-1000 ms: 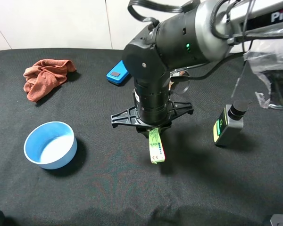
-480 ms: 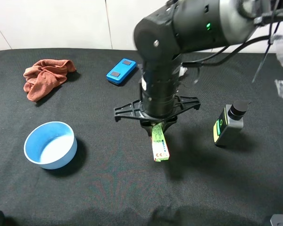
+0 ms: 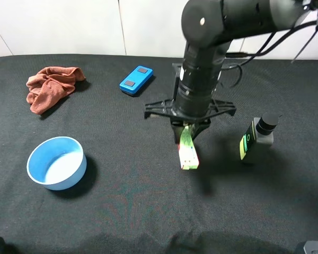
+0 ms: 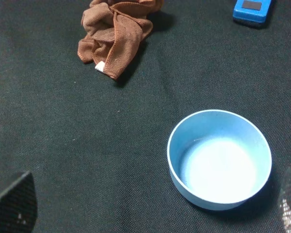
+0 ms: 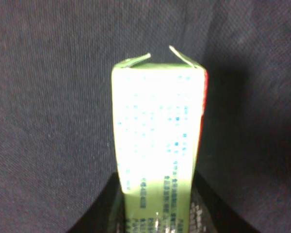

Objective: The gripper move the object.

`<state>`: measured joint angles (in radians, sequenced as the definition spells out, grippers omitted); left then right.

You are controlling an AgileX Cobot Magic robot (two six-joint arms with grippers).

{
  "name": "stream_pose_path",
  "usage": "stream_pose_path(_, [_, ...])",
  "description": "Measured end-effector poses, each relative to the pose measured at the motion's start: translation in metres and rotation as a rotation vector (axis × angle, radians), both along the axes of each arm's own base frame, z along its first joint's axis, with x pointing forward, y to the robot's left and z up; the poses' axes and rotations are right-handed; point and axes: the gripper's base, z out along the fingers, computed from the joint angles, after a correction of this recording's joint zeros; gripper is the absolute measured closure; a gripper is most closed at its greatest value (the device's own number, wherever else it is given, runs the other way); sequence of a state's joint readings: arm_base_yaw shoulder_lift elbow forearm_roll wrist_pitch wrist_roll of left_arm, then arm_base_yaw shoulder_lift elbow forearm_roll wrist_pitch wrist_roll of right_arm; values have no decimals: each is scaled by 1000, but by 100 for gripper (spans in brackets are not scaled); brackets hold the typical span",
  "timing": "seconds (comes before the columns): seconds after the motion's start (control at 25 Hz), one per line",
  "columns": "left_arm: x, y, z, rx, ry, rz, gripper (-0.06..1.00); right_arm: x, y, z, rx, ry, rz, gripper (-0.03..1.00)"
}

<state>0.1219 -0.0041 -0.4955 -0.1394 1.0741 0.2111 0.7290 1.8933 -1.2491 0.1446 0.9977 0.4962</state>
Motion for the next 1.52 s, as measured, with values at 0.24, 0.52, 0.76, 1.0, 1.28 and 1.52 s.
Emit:
stream_pose_path(0.24, [0,0,0,0,0,0,-5,28,-9,21,9,-72,-16,79])
stream_pose_path(0.52, [0,0,0,0,0,0,-5,55,-30,37,-2,-134,-49,79])
stream_pose_path(0.76, [0,0,0,0,0,0,-5,71,-53,38,-16,-159,-76,79])
stream_pose_path(1.0, [0,0,0,0,0,0,-5,89,-74,39,-1,-215,-121,79])
stream_pose_path(1.28, [0,0,0,0,0,0,-5,107,-98,40,17,-292,-175,79])
stream_pose_path(1.52, [0,0,0,0,0,0,-5,125,-109,31,15,-321,-183,79])
